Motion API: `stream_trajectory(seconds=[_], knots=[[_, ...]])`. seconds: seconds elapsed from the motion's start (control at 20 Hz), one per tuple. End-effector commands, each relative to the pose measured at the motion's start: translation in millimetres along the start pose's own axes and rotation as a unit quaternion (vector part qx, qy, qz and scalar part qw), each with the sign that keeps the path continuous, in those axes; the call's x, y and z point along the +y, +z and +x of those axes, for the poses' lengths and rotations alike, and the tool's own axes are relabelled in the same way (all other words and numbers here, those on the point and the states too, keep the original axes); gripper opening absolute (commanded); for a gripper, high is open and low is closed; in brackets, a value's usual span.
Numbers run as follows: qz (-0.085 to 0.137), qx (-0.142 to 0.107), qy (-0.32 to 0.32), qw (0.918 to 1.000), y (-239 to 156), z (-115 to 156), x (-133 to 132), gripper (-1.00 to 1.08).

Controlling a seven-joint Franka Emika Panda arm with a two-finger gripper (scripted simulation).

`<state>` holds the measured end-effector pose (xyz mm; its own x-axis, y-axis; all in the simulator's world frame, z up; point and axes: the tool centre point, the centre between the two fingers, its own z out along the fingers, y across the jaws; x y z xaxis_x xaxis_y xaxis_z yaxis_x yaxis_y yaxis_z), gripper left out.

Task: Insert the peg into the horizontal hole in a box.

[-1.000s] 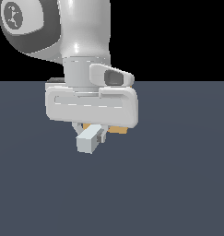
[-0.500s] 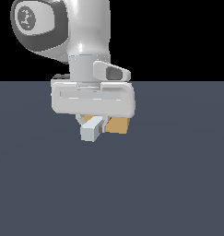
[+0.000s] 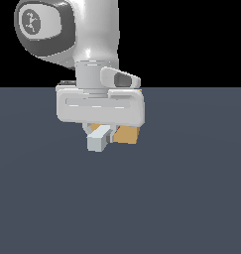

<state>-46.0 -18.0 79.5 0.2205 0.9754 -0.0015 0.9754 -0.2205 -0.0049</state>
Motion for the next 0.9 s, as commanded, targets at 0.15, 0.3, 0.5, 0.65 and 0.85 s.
stream_trajectory(seconds=[0.15,0.3,0.5,0.65,0.85], knots=[[-0.002,0.001,-0.001,1.0000,-2,27,0,-1.00],[-0.002,0.001,-0.001,1.0000,-2,51,0,-1.00],[-0.002,0.001,-0.001,1.0000,-3,78,0,-1.00],[-0.002,0.001,-0.001,1.0000,-3,90,1,-1.00],[-0.003,0.001,-0.001,1.0000,-3,95,2,-1.00]])
